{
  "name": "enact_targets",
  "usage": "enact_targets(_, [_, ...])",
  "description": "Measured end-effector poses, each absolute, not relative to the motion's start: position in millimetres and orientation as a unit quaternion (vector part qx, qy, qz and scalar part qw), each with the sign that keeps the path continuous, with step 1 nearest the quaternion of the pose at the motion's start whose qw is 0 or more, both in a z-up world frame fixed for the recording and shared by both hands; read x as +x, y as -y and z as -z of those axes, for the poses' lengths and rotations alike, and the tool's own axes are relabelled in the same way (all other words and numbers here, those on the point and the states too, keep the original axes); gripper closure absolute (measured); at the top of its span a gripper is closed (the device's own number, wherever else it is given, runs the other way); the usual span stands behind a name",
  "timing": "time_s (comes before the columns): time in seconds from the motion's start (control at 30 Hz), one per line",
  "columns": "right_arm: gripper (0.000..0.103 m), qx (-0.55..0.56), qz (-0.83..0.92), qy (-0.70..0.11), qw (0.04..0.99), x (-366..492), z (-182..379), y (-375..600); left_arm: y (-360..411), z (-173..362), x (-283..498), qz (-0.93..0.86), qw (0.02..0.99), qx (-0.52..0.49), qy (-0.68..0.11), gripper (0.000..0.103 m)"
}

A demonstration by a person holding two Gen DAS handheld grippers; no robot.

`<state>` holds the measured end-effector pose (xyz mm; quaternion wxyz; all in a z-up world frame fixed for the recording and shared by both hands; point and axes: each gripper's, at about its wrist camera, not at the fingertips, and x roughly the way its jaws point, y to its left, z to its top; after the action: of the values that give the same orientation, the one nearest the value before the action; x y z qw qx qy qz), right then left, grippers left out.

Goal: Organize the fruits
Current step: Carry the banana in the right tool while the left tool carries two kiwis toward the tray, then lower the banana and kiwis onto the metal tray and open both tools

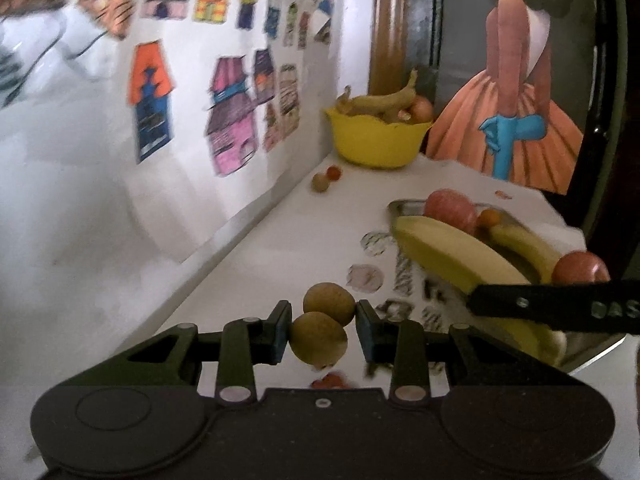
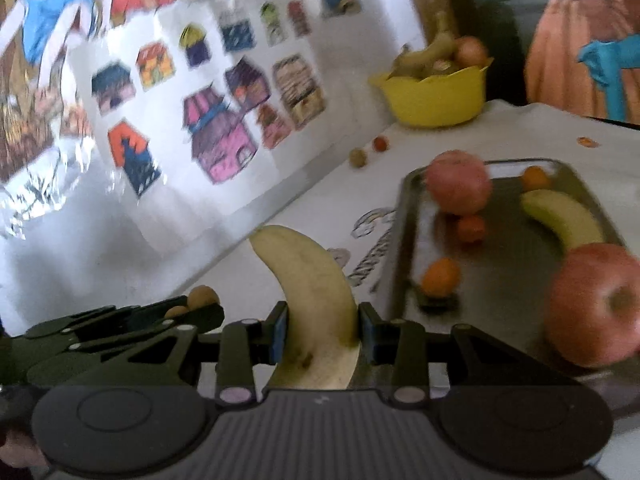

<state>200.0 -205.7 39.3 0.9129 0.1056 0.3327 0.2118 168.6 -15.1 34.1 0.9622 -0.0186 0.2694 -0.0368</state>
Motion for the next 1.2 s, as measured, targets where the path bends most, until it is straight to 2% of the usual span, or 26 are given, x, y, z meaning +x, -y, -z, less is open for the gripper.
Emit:
enact_targets(0.57, [0.062,0.179,-0.102,-0.248,0.947,190,-55,314,124,-39,200,0.138,0.958,-0.007,-0.251,0.066])
enact_targets(0.83, [0.062,0.163,-0.112,-0.261,0.945,224,-54,314,143,-22,201,0.149,0.951,0.006,-0.272,0.066])
enact_targets(1.2, [0.062,0.081,-0.124,-0.296,0.944,257,-44,286,146,-14,206,0.147,0.947,0.016,-0.287,0.066])
